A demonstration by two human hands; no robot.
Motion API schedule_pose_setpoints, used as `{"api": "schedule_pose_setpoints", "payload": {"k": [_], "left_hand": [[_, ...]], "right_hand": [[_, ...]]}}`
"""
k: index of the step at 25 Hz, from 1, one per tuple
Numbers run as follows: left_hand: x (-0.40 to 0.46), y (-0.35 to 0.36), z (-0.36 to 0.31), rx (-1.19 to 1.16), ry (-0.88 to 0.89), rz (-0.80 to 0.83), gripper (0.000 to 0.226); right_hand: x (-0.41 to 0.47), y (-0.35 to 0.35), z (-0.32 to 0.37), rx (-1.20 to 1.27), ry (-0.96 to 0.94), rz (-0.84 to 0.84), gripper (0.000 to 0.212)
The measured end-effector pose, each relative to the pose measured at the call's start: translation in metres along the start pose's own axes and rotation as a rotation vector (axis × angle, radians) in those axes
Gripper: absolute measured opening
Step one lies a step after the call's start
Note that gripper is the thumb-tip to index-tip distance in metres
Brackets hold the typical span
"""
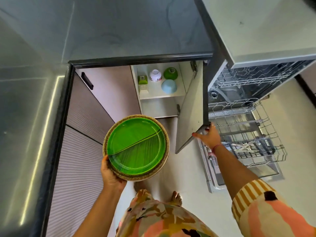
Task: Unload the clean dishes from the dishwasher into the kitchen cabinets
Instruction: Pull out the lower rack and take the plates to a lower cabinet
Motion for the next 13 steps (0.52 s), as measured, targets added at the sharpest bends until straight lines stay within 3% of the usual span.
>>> {"api": "schedule_pose_setpoints", "payload": {"k": [1,7,13], "left_hand": [[-0.002,-0.001,0.01,-0.008,-0.008,-0.014,0.03],[-0.015,0.005,0.062,-0.025,-0.037,-0.044,0.044],[-0.016,0.008,0.087,-0.018,-0.041,-0.06,0.036]], "right_hand": [[0.0,-0.013,-0.01,0.034,0.03,-0.023,0.068],[0.017,-0.069,-0.053,0.038,0.129,-0.114,0.057],[0.019,-0.077,-0.063,0.078,0.117,-0.15,0.057]]}}
Point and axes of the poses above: each hand's wrist, its own x-axis towards the middle knuckle, its own y-axis out of the palm, z = x × y, the point moved 10 cm from there along x, towards the middle knuckle, and after that the axes turned 13 degrees about -y, right-handed, at the moved point
